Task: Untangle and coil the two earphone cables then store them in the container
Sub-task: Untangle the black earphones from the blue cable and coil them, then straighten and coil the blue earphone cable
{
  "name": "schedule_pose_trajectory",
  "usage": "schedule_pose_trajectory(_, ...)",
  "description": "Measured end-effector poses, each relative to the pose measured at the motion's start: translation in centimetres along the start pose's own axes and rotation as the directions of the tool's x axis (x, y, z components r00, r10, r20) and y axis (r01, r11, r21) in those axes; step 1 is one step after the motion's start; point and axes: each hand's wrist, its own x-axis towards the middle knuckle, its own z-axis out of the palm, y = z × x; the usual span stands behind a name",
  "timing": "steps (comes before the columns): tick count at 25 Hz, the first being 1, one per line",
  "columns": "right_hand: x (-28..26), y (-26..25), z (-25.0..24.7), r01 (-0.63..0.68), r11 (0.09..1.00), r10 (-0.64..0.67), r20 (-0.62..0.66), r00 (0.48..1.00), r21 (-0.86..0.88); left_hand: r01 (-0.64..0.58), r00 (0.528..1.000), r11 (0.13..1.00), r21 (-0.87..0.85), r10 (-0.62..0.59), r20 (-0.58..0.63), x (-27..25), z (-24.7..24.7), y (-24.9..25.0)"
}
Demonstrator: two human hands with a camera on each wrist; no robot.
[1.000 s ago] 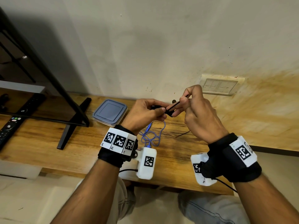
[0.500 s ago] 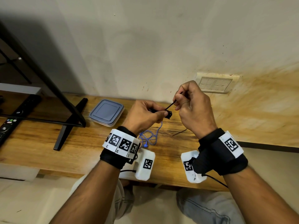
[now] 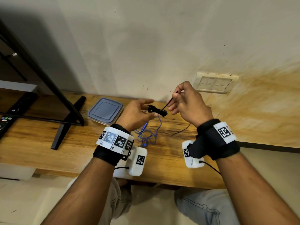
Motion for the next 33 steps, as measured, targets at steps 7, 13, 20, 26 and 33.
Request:
schedule_pose_trajectory(7, 2.7, 2.1, 1.6, -0.112, 0.988, 0.116, 0.027, 0.993, -0.104, 0.088, 0.971, 0.996, 0.029, -0.080, -0.225, 0.1, -3.8, -3.2)
schedule_pose_trajectory(13, 4.8, 5.3, 2.8, -0.514, 0.776, 0.584, -0.111, 0.804, 0.365, 0.114, 0.983, 0.977, 0.181, -0.084, -0.164, 0.3, -4.2, -4.8)
schedule_pose_trajectory(20, 4.3, 6.2, 1.6, -0.541, 0.831, 0.555, -0.247, 0.794, 0.126, 0.108, 0.993, 0.887, 0.450, -0.117, -0.007, 2.8, 0.9, -5.8)
schedule_pose_trajectory(26, 1.6, 3.0, -0.2, -0.296, 0.953, 0.264, -0.299, 0.917, -0.068, 0.133, 0.976, 0.817, 0.562, -0.207, 0.069, 4.0, 3.4, -5.7)
schedule_pose_trajectory(33, -0.6, 1.7, 0.2, -0.267, 0.922, 0.253, -0.087, 0.964, -0.280, 0.273, 0.959, 0.898, 0.345, -0.282, -0.025, 3.0, 0.7, -3.9)
